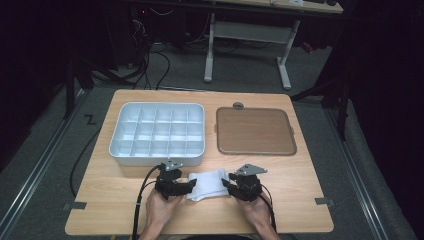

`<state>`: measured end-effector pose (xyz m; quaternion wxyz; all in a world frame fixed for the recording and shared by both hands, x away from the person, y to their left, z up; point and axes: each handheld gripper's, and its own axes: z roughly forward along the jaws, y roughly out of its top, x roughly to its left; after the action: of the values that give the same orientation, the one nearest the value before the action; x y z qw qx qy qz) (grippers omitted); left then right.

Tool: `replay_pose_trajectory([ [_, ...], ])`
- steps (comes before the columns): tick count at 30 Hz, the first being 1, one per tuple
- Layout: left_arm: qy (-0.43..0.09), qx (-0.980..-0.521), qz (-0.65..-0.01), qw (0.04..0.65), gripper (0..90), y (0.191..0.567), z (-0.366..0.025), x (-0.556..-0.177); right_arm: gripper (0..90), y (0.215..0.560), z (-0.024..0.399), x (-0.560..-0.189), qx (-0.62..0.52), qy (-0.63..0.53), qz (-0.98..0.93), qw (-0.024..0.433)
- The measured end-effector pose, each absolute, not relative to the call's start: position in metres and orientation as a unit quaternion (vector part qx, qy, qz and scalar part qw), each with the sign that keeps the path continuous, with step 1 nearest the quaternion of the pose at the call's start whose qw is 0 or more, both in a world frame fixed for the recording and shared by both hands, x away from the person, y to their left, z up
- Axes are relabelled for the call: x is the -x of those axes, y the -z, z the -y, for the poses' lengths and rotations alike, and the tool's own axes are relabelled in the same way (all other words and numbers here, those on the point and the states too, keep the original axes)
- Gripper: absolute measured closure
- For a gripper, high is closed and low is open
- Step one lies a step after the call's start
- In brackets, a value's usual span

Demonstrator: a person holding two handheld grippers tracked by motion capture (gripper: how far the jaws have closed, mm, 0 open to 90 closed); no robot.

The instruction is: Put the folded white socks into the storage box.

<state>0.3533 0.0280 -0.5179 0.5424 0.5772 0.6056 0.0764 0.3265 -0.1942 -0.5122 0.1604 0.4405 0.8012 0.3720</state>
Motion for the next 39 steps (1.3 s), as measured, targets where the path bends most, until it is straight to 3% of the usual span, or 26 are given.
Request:
replay_pose_trajectory([
  [10,-0.069,-0.584,-0.612,0.528,35.4,0.522,-0.021,-0.363,72.6,0.492,0.189,-0.314,-0.410,-0.401,-0.802,0.164],
  [16,-0.068,-0.580,-0.620,0.523,39.2,0.525,-0.021,-0.366,81.6,0.497,0.169,-0.317,-0.395,-0.400,-0.817,0.129],
  [39,-0.039,-0.580,-0.621,0.526,51.2,0.525,-0.020,-0.368,86.8,0.524,0.150,-0.324,-0.398,-0.374,-0.829,0.122],
])
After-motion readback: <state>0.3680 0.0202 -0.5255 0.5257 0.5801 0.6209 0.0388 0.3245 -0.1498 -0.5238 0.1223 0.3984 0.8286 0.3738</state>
